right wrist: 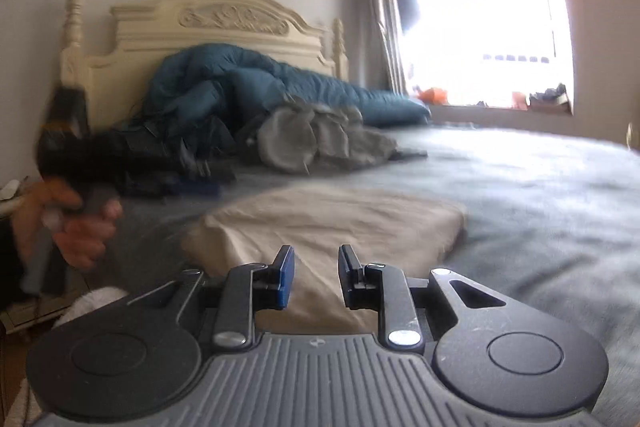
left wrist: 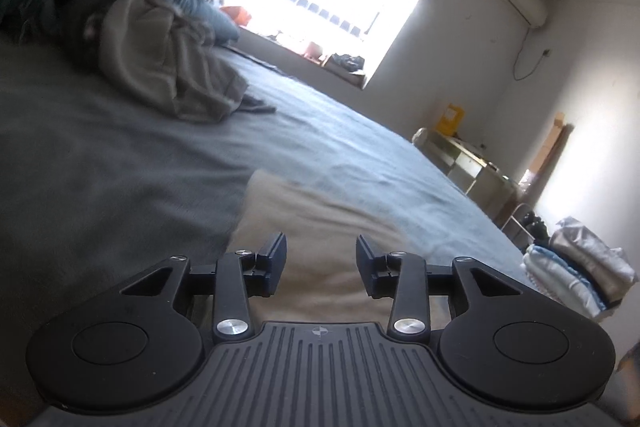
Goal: Fold clothes
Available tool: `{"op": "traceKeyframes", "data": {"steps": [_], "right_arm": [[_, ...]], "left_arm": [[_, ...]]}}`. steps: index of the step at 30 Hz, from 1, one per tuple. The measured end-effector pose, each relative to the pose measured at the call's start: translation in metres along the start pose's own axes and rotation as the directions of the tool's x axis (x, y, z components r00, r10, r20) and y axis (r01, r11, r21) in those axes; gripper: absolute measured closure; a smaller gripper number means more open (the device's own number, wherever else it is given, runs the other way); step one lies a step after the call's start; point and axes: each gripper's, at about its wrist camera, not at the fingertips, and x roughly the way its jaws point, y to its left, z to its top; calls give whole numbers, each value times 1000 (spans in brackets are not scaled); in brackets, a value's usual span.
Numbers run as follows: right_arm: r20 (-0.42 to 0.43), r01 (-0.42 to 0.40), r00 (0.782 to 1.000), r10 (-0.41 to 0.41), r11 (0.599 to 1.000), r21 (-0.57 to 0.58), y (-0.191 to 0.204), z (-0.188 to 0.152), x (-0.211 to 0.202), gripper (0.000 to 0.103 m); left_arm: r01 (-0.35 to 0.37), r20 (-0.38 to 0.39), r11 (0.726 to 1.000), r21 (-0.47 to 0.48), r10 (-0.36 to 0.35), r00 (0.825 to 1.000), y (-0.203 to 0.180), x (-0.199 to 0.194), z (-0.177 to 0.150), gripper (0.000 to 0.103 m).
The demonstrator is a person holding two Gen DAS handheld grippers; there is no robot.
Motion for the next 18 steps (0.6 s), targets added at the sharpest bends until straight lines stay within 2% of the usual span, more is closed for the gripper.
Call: {"op": "traceKeyframes", "data": {"steps": [3,5,9,12,15,18], "right_arm": [[-28,12,1000,-13,1000,-12,0,-24,13,78],[-23,29,999,-31,998,-58,4,-28,14,77],[-3,7,1000,-7,1000,-27,-4,-31,12,77],[27,-16,1000,16,1000,4,-8,-37,7,77],[54,-28,998,27,1000,13,-9,-43,6,77],[71,-45,997,44,999,23,-13,-45,5,77]], "left_arm": [[19,-43,999,31,-18,999,-19,32,12,63],[35,-86,997,64,-30,996,-36,59,17,63],[47,-204,980,192,-7,979,-79,123,18,63],[16,-289,952,306,78,954,-105,169,11,63],[-24,-346,933,360,157,925,-108,208,0,63],[-39,-342,932,361,172,924,-106,224,-1,63]]}}
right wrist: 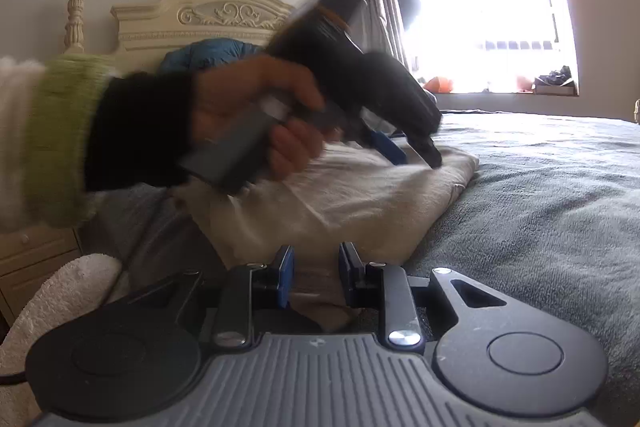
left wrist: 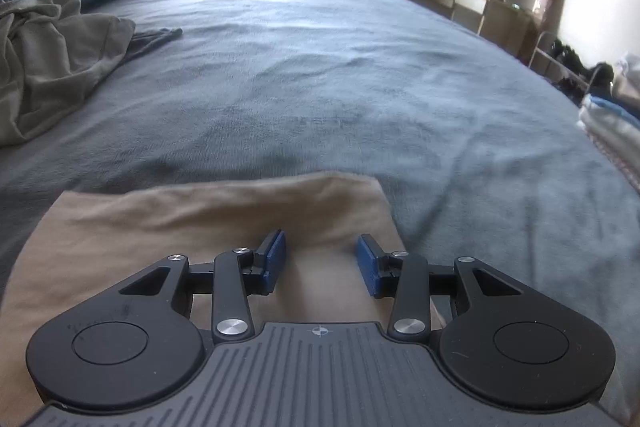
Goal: Fold clothes
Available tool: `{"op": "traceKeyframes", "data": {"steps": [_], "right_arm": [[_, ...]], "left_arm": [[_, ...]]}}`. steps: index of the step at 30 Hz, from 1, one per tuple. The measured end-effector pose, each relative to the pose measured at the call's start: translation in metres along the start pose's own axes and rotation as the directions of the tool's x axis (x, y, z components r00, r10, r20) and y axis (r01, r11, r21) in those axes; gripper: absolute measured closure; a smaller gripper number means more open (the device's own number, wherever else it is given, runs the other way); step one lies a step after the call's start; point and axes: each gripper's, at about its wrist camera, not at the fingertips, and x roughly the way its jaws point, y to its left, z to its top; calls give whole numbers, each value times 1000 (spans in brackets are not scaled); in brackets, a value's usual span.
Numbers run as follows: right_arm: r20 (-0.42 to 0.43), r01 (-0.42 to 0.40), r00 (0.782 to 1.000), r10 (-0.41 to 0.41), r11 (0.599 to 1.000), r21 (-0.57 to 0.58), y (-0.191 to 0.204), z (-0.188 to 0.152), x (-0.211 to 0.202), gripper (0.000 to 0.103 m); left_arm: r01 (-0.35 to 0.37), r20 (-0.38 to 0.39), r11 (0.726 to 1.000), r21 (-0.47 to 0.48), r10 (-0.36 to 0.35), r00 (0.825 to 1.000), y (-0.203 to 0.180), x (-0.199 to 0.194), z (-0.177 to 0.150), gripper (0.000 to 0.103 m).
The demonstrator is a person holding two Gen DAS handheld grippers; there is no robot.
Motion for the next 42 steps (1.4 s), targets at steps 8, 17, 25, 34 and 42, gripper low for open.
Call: {"op": "traceKeyframes", "data": {"steps": [8,17,25,34,42], "right_arm": [[13,-39,999,39,999,28,-9,-5,-2,77],[-8,-31,999,31,998,56,-10,-2,-4,77],[-81,13,997,-8,998,65,-2,9,-1,77],[-45,14,999,-7,989,149,8,61,-12,76],[-111,-1,994,6,999,51,42,61,37,82]], "left_arm": [[-170,63,983,70,166,984,-8,-5,23,63],[-246,110,966,-80,254,961,53,-111,-20,60],[-247,59,960,-129,256,965,69,-126,-75,59],[-276,67,957,-94,282,957,64,-121,-79,59],[-324,52,945,-43,326,944,54,-117,-78,56]]}}
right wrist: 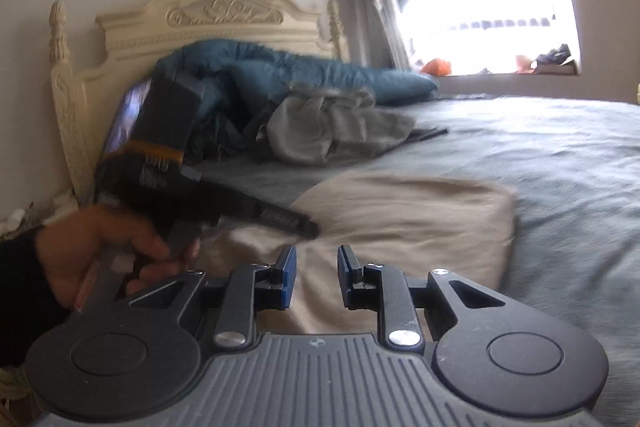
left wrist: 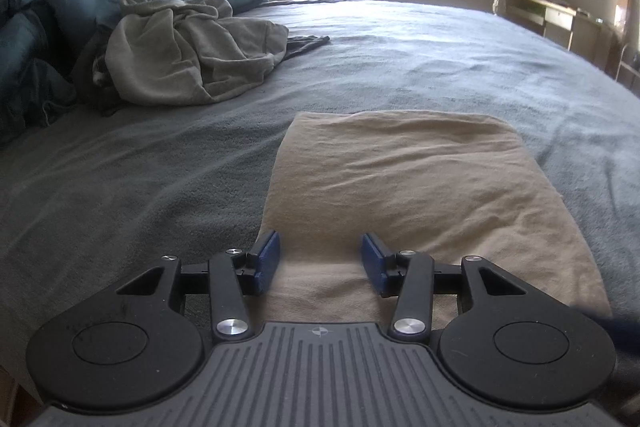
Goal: Fold clothes
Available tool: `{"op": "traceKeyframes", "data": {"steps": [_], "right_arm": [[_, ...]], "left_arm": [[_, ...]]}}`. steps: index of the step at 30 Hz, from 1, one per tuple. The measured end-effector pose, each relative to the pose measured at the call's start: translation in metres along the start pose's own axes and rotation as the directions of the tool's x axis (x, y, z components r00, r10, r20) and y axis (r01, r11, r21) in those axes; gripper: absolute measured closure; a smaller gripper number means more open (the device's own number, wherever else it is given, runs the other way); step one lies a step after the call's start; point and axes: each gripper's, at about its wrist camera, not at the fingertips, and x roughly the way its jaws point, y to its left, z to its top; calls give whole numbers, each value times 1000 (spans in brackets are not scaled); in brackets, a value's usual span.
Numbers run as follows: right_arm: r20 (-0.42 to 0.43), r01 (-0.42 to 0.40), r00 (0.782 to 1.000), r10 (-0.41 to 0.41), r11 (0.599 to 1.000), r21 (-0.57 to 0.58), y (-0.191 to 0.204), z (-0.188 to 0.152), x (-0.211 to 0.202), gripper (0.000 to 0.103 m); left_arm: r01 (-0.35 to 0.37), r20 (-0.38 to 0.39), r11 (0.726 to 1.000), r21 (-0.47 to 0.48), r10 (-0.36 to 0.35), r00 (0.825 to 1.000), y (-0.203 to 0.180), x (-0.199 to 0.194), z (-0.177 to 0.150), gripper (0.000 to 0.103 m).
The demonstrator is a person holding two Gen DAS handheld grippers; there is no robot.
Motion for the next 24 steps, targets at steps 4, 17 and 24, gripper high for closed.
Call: {"op": "traceKeyframes", "data": {"steps": [4,17,24], "right_arm": [[-82,-40,996,40,999,0,10,-13,7,84],[-83,-60,995,58,998,-28,21,-16,7,86],[11,-14,1000,14,1000,-21,15,0,-34,86]], "left_arm": [[-16,4,999,28,16,1000,-3,0,-1,54],[-78,21,990,121,76,997,-16,-1,-2,51],[-97,27,985,141,94,995,-20,-1,-1,50]]}}
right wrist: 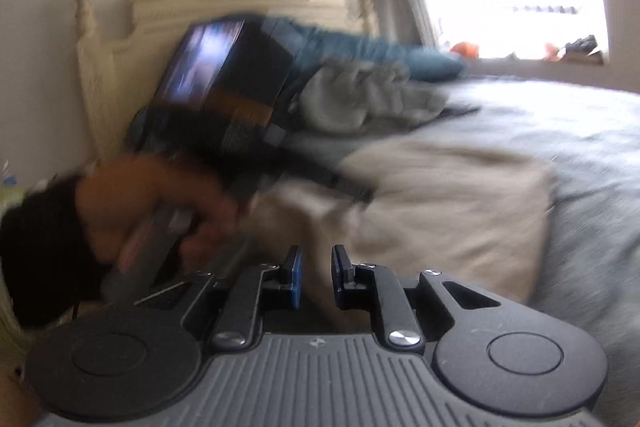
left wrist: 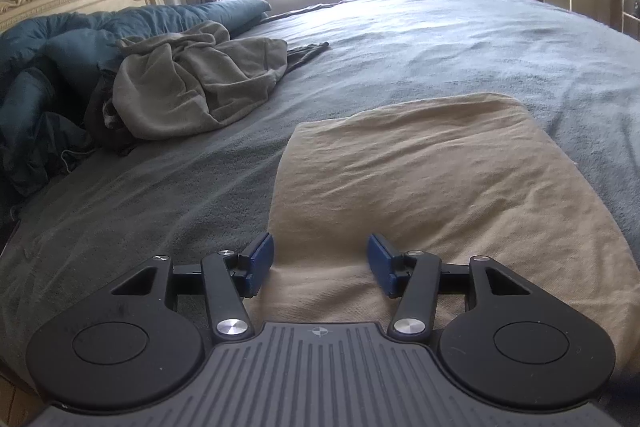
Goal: Fold clothes
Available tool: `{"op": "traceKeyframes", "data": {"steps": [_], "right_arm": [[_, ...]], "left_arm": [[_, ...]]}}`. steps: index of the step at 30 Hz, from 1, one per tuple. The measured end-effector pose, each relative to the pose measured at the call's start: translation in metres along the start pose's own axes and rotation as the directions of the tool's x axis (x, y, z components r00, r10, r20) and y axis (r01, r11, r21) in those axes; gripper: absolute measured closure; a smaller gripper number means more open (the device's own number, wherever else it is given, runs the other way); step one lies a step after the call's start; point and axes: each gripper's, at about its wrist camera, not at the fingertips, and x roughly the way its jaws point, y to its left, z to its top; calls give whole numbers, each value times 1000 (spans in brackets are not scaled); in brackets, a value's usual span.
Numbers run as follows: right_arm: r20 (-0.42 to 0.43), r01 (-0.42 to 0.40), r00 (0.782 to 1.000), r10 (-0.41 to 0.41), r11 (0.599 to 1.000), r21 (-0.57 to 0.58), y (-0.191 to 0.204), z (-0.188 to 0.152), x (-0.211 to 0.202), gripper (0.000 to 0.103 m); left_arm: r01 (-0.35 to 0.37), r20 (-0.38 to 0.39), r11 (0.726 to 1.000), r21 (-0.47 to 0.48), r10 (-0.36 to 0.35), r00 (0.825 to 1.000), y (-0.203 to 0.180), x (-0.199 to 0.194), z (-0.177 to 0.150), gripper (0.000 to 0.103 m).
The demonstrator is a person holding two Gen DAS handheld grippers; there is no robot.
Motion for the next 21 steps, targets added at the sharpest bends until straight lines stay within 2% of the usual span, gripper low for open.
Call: {"op": "traceKeyframes", "data": {"steps": [3,5,7,11,21], "right_arm": [[30,96,995,-96,995,16,-17,7,-11,86],[11,133,991,-134,990,54,-30,5,-10,86],[-51,162,986,-159,984,71,-40,-3,0,86],[-80,167,984,-159,979,113,-47,-18,11,86],[-88,173,983,-164,978,112,-51,-18,17,87]], "left_arm": [[-5,1,1000,2,5,1000,-1,-1,0,50],[-8,1,1000,5,8,1000,-2,-1,0,50],[-12,1,1000,10,12,1000,-4,-2,0,50],[-17,-2,1000,23,17,1000,-6,-2,0,50],[-27,-5,999,34,28,1000,-7,-1,2,49]]}}
